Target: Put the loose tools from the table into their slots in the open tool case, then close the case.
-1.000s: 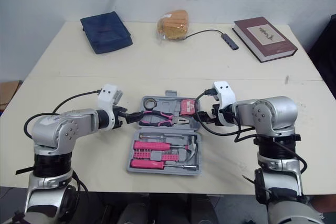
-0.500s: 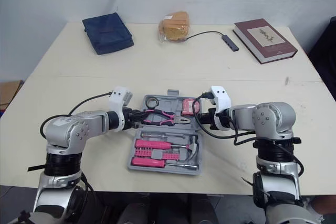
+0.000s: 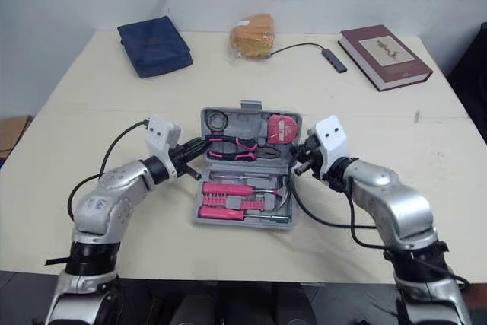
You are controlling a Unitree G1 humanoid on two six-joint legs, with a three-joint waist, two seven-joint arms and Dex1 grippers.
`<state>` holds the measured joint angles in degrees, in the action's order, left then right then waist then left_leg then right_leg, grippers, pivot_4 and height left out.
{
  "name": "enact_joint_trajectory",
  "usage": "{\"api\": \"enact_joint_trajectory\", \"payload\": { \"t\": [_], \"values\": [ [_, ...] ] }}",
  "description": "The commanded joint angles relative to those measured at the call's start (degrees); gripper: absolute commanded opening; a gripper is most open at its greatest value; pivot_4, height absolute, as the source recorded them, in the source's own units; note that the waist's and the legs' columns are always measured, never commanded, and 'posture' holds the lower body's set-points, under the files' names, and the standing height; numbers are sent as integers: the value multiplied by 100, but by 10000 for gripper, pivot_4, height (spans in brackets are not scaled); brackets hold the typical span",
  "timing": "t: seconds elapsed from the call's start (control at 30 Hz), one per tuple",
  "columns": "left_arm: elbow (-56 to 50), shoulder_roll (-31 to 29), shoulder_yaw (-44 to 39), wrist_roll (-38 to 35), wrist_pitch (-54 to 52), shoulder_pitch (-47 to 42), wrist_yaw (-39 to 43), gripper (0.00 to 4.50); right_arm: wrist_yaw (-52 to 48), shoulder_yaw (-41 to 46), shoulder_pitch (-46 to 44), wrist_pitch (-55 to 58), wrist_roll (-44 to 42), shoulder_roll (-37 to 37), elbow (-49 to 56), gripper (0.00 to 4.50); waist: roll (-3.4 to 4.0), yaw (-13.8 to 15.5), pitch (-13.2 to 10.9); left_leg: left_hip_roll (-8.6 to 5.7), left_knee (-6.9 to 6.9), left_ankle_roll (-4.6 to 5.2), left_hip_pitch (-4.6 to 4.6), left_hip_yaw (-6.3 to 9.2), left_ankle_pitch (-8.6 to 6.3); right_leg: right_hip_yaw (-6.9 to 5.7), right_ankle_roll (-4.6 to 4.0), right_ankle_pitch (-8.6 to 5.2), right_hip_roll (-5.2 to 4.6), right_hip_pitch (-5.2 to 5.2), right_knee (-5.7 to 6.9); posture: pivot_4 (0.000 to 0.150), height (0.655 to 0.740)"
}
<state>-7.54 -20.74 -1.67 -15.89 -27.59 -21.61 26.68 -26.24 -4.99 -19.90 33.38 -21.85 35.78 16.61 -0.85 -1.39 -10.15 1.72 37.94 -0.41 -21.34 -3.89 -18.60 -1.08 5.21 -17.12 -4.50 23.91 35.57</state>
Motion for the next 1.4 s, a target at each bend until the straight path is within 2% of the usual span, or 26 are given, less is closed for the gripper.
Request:
{"api": "enact_joint_trajectory", "payload": {
  "t": [0.03, 0.1, 0.17, 0.27, 0.37, 0.43, 0.47, 0.53, 0.6, 0.67, 0.73, 0.8, 0.93, 1.03, 1.13, 1.23, 1.27, 1.33, 1.4],
  "values": [
    [208, -86, -92, 416, 1751, 98, 164, 140, -315, -330, 319, -2317, 1271, 267, -617, 0, -4, -13, -5, 1, 2, 2, 0, -6, 0, -3, 6, 3, -2, 0, 0, 1500, 7400],
    [565, -322, 40, 879, 2975, 411, 323, 140, -314, -582, 615, -3420, 1959, 423, -1106, 0, -4, -20, -5, 1, 2, 10, 7, -17, -5, -2, 7, 4, -5, 0, -3, 1500, 7400],
    [777, -510, 144, 1143, 3743, 634, 426, 140, -215, -568, 754, -3977, 2192, 385, -1293, 0, -4, -22, -5, 8, -3, 12, 13, -24, -6, 0, 6, 3, -3, 0, -4, 1500, 7400],
    [972, -684, 195, 1293, 4330, 863, 514, 140, -147, -619, 954, -4844, 2677, 504, -1601, 0, -4, -21, -5, 11, -1, 12, 20, -26, -7, 4, 4, 2, -5, -2, -1, 1500, 7400],
    [1084, -780, 177, 1195, 4749, 1040, 687, 140, -270, -561, 1178, -5382, 2752, 594, -1714, 0, -3, -18, -4, 11, -1, 41, 37, -22, -23, 13, 2, 2, -12, -18, 4, 1500, 7400],
    [1148, -875, 198, 1375, 5158, 1070, 663, 7529, -169, -476, 1200, -5659, 2782, 568, -1716, 0, -4, -19, -3, 12, -1, 41, 46, -5, -25, 23, -1, 0, -16, -33, 1, 1500, 7400],
    [1147, -944, 212, 1400, 5291, 1112, 728, 10502, -162, -455, 1220, -5835, 2823, 603, -1704, 3669, -1, -17, -2, 12, -1, 40, 49, -4, -26, 26, -2, -1, -17, -35, 3, 1500, 7400],
    [1051, -1061, 13, 1006, 5203, 1299, 934, 19701, -38, -250, 1370, -6092, 2998, 757, -1759, 11325, 0, -15, -1, 11, -1, 40, 50, -3, -26, 25, -4, -2, -19, -35, 4, 1500, 7400],
    [1038, -1261, -219, 815, 5142, 1489, 1063, 28379, 95, -27, 1571, -6247, 3204, 939, -1869, 20564, 0, -14, -1, 11, -1, 40, 45, 0, -26, 21, -5, -2, -22, -34, 2, 1500, 7400],
    [1077, -1605, -421, 658, 5091, 1810, 1374, 38555, 169, 230, 1851, -6367, 3312, 1127, -1975, 31808, 1, -16, -2, 11, -2, 39, 38, 0, -26, 21, -5, -3, -23, -29, 1, 1500, 7400],
    [1072, -1947, -703, 262, 4665, 2221, 1733, 38643, 82, 518, 2219, -6532, 3193, 1354, -2095, 41497, 2, -33, -2, 13, -2, 39, 40, -2, -27, 22, -8, -4, -22, -28, 2, 1500, 7400],
    [1017, -2081, -996, -119, 4202, 2441, 1820, 38643, -127, 751, 2568, -6594, 2851, 1501, -2175, 41497, 1, -27, -2, 14, -3, 42, 57, 0, -29, 22, -13, -7, -23, -43, 2, 1500, 7400],
    [949, -2252, -1314, -495, 3612, 2421, 2022, 38643, -939, 1216, 3160, -6119, 1374, 1544, -1944, 41497, -5, 55, -3, 13, -6, 46, 76, 17, -34, 11, -19, -10, -32, -72, -4, 1500, 7400],
    [893, -2254, -1366, -622, 3358, 2314, 2128, 38643, -1306, 1402, 3501, -5909, 991, 1571, -1536, 41497, -3, 69, -3, 12, -9, 47, 78, 16, -35, 13, -20, -11, -36, -74, -4, 1500, 7400],
    [746, -2222, -1303, -672, 3117, 2157, 2188, 38643, -1598, 1574, 3804, -5219, 437, 1545, -1033, 41497, 0, 57, -5, 13, -19, 44, 80, 15, -35, 14, -23, -12, -36, -68, -2, 1500, 7400],
    [599, -2062, -778, -676, 2493, 1430, 2240, 30245, -2145, 1543, 4219, -3760, -1012, 1720, 164, 33140, 5, 74, -8, 13, -25, 39, 81, 16, -31, 13, -23, -12, -35, -67, 2, 1500, 7400],
    [606, -2008, -601, -658, 2267, 1178, 2273, 26839, -2287, 1439, 4234, -3589, -1122, 1745, 413, 28967, 6, 100, -8, 14, -25, 38, 82, 17, -29, 12, -23, -12, -34, -67, 6, 1500, 7400],
    [749, -1879, -300, -431, 2142, 700, 2254, 16897, -2529, 1180, 4220, -3304, -965, 1860, 718, 18273, 5, 128, -8, 13, -21, 38, 84, 18, -28, 12, -22, -12, -31, -68, 9, 1500, 7400],
    [1037, -1707, -20, -224, 2081, 213, 2262, 8810, -2742, 891, 4106, -3180, -694, 1914, 853, 9530, 1, 129, -6, 11, -19, 38, 81, 17, -28, 9, -20, -11, -27, -67, 6, 1500, 7400]
  ]
}}
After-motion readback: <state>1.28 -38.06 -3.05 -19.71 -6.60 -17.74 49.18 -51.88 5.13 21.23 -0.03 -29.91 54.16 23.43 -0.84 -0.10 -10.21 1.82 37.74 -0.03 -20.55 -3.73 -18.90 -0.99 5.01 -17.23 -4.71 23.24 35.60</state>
